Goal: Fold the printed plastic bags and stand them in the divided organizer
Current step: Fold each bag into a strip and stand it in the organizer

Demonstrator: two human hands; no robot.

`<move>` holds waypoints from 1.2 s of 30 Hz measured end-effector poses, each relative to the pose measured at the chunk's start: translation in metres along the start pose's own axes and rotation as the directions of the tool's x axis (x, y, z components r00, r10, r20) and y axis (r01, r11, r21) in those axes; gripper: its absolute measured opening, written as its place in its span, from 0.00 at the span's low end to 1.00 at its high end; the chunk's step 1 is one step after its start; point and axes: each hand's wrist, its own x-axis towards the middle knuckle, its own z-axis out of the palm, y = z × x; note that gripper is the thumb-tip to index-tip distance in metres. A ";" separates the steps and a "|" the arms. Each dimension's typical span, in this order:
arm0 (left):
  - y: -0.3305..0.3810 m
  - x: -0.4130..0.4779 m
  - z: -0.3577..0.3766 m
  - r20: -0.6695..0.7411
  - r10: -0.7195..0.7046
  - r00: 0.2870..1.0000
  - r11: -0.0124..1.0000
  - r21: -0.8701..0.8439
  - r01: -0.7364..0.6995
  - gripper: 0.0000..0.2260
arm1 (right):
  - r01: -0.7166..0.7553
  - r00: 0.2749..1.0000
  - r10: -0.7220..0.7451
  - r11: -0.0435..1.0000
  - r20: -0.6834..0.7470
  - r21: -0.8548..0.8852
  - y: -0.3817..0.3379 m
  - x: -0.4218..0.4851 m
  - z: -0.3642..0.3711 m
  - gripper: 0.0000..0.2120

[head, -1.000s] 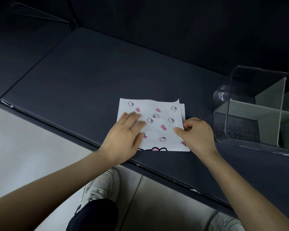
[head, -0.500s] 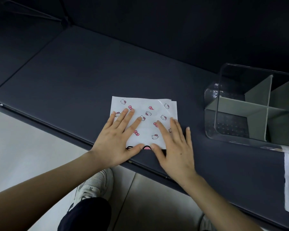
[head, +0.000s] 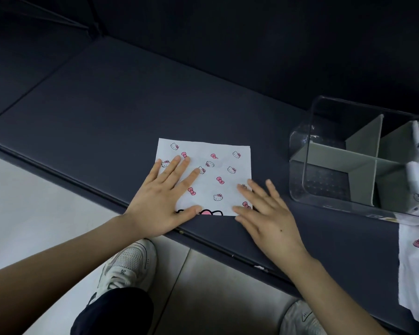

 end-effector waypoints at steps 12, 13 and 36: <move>-0.039 0.003 -0.041 0.171 -0.044 0.984 0.652 -0.742 0.158 0.24 | -0.430 0.901 0.373 0.834 0.221 0.347 0.001 0.050 -0.021 0.08; -0.039 0.007 -0.045 0.208 -0.114 0.971 0.595 -0.769 0.235 0.19 | -0.494 0.870 0.427 0.759 0.248 0.425 0.005 0.056 -0.020 0.09; -0.007 0.051 -0.014 -0.170 -0.058 0.984 0.998 -0.007 0.058 0.23 | -0.828 0.560 0.776 0.537 0.291 0.164 0.025 0.094 0.005 0.16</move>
